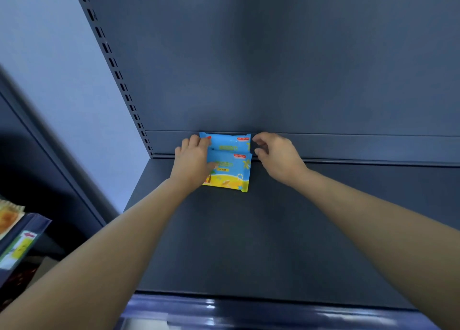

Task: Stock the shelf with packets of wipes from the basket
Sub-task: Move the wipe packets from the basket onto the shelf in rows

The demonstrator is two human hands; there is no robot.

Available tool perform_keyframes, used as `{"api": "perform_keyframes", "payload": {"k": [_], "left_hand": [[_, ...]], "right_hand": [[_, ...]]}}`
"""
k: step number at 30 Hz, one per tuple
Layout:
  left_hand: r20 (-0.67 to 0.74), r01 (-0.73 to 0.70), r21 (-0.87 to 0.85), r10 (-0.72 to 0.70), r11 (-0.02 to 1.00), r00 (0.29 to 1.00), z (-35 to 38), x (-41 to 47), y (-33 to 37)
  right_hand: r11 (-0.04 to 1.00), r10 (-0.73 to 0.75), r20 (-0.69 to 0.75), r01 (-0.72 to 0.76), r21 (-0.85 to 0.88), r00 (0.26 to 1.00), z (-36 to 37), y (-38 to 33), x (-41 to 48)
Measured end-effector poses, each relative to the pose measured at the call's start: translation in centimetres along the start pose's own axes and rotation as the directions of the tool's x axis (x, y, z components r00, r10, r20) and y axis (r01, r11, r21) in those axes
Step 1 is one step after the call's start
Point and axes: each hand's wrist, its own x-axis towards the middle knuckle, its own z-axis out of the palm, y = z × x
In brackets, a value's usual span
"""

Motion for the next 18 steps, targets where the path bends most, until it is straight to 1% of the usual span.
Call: {"api": "perform_keyframes", "payload": {"k": [3,7,14,18], "left_hand": [[0.007,-0.037,0.001,0.037,0.999,0.999,-1.2,-1.9,1.9],[-0.064,-0.165,-0.037,0.163,0.986,0.985,-3.2,-5.5,7.1],[-0.176,-0.349,-0.087,0.331,0.933,0.927,-4.9,-15.2,20.4],[-0.146,-0.404,-0.146,0.384,0.903,0.912,-2.9,-21.4,28.5]], "right_hand": [[0.996,-0.059,0.000,0.058,-0.066,0.998,-1.9,0.6,-2.3],[0.974,-0.146,-0.006,0.143,-0.178,0.989,-5.3,2.2,-6.6],[0.908,-0.279,-0.016,0.258,-0.329,0.960,-13.3,7.2,-18.6],[0.883,-0.277,0.018,0.262,-0.389,0.961,-17.6,11.9,-26.7]]}}
